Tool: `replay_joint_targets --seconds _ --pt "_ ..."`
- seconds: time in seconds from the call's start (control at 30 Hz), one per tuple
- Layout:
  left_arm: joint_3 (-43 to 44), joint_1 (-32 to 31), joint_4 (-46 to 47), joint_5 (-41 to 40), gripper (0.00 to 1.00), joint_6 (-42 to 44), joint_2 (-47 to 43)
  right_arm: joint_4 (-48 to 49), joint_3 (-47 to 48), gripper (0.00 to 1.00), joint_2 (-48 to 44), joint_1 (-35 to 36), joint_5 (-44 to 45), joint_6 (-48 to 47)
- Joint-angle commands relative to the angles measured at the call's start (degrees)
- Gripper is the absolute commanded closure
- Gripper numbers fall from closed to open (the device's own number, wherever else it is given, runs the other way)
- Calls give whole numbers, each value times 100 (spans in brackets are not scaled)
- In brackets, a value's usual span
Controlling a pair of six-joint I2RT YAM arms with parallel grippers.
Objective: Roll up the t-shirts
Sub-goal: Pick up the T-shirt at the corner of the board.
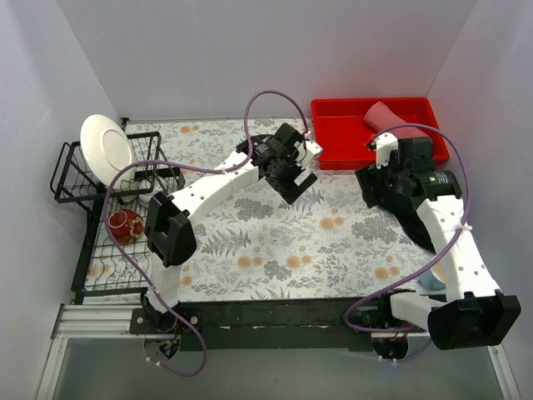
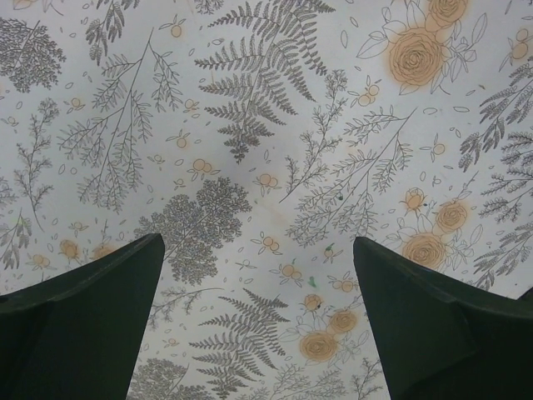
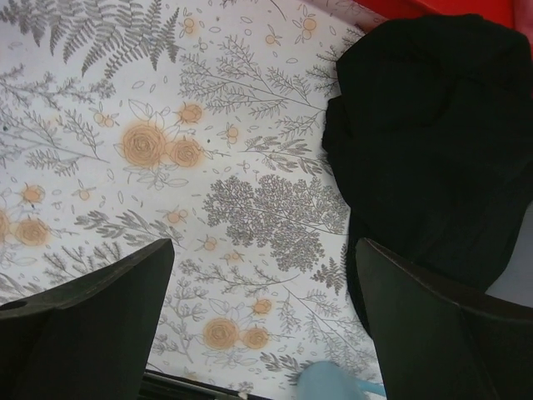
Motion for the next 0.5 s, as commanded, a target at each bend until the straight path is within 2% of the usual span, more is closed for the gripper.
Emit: replay_joint_targets --seconds 0.0,0.1,0.17,0.27,0.37,0.47 --pt "-57 -19 -57 335 2 -91 -102 -192 -37 2 -140 -2 49 -1088" --pt "-57 -10 -84 492 2 -83 -93 -158 -212 5 229 -89 927 -1161" --pt "-66 -10 -101 572 2 -56 -102 -79 -283 17 493 -360 1236 -1459" --pt "-109 -19 -145 651 2 14 -119 -88 -204 26 932 -651 1307 -1785" --pt "-197 -19 -189 608 2 102 -163 -53 -81 28 1319 -1108 1219 -1855" --pt "-364 -19 -198 459 3 242 -260 202 -133 29 1565 -1258 1342 -1961"
